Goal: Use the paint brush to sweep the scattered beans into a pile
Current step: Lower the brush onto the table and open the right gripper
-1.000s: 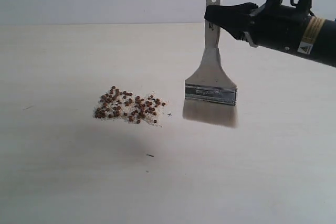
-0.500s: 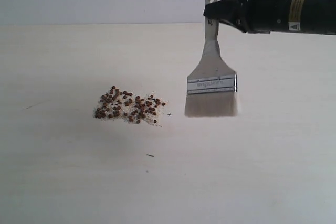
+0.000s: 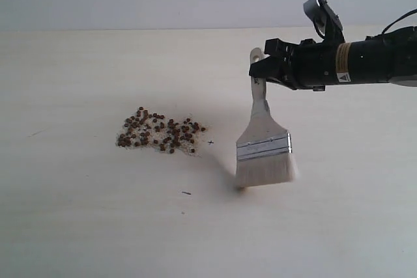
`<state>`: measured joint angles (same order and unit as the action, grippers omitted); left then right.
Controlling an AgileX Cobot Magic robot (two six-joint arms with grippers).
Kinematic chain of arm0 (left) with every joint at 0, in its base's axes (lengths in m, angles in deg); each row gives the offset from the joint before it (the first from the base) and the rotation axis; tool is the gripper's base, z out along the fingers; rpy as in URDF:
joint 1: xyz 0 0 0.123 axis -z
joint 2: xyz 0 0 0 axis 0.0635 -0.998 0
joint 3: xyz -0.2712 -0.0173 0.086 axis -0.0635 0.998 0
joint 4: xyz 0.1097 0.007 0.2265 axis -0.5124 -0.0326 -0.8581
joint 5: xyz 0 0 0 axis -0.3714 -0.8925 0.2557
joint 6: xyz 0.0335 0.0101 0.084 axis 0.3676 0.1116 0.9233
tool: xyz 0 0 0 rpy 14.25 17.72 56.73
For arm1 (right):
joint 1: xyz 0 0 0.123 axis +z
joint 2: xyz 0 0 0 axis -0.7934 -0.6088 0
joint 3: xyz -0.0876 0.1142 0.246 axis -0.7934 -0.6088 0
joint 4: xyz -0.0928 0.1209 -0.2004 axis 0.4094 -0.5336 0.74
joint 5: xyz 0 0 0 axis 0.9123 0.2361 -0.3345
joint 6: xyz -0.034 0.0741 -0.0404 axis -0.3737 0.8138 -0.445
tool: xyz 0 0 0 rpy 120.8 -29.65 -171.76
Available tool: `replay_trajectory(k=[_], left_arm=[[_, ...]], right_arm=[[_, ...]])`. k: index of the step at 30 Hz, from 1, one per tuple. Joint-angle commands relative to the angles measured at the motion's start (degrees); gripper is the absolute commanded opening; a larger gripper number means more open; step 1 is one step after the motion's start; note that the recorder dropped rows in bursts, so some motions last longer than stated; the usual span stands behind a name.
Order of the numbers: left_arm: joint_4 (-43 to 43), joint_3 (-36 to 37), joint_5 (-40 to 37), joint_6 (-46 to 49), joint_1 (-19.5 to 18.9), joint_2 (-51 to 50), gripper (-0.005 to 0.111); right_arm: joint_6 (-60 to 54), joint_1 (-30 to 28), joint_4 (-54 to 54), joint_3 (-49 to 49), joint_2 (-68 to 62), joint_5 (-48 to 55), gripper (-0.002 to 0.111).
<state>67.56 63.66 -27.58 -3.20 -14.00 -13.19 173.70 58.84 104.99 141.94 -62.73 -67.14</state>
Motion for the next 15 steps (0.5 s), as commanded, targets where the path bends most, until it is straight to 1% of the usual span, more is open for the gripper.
replay_trajectory(k=[1, 6, 8, 9, 15], left_arm=[[0.32, 0.22, -0.15, 0.07, -0.15, -0.41, 0.000], [0.32, 0.22, -0.15, 0.07, -0.15, -0.41, 0.000], [0.32, 0.22, -0.15, 0.07, -0.15, -0.41, 0.000], [0.32, 0.22, -0.15, 0.07, -0.15, -0.41, 0.000], [0.32, 0.22, -0.15, 0.07, -0.15, -0.41, 0.000]], right_arm=[[-1.14, -0.31, 0.08, 0.32, -0.83, 0.94, 0.000], [-1.14, -0.31, 0.54, 0.32, -1.40, 1.73, 0.000], [-0.99, -0.31, 0.69, 0.32, -1.53, 1.86, 0.002], [-0.99, -0.31, 0.69, 0.32, -1.53, 1.86, 0.004], [-0.49, -0.31, 0.69, 0.32, -1.53, 3.54, 0.025]])
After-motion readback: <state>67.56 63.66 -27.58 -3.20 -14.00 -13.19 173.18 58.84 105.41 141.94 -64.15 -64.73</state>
